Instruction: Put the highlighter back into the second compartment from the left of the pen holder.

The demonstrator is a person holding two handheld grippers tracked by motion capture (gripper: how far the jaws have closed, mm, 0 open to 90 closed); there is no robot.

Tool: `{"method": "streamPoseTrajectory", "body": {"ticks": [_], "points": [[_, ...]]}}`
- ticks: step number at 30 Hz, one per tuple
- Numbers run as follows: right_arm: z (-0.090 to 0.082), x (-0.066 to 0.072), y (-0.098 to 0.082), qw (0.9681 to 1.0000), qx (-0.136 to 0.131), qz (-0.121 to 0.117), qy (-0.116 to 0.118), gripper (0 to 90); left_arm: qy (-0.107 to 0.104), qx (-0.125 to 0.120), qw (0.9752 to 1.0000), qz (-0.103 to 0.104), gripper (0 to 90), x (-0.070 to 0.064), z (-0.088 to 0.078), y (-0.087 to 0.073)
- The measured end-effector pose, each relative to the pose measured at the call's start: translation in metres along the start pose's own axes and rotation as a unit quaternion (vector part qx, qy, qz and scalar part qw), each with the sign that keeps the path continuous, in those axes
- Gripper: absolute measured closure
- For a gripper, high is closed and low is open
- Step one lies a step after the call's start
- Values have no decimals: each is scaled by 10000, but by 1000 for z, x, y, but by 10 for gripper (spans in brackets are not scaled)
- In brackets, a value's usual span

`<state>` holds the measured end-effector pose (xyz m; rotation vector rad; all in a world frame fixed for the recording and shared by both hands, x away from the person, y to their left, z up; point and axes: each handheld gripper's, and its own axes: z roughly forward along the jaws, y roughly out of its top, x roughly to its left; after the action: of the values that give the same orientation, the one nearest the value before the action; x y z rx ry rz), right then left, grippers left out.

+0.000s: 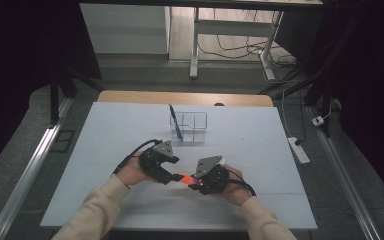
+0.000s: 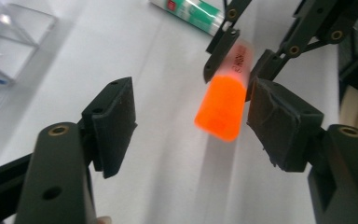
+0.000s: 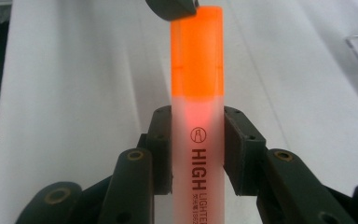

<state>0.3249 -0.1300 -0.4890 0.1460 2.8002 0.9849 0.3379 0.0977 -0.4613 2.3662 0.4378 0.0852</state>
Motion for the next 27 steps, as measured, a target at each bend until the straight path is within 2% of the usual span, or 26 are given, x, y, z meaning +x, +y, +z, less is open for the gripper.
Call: {"method": "streamPoseTrajectory", "body": {"ticks": [6, 14, 17, 23, 27], "points": [[-6, -5, -3, 9991, -260, 298, -172, 657, 190, -216, 9995, -164, 300, 3, -7, -6], [-13, -10, -6, 9969, -479, 519, -352, 657, 476, -356, 9974, -396, 294, 5, -15, -21], [-16, -12, -8, 9955, -574, 618, -420, 657, 626, -489, 9955, -526, 294, 3, -19, -29], [-21, -16, -10, 9929, -729, 772, -528, 657, 908, -543, 9914, -770, 290, 3, -30, -54], [-24, -18, -12, 9906, -869, 874, -593, 657, 1098, -648, 9870, -983, 290, 4, -40, -68]]}}
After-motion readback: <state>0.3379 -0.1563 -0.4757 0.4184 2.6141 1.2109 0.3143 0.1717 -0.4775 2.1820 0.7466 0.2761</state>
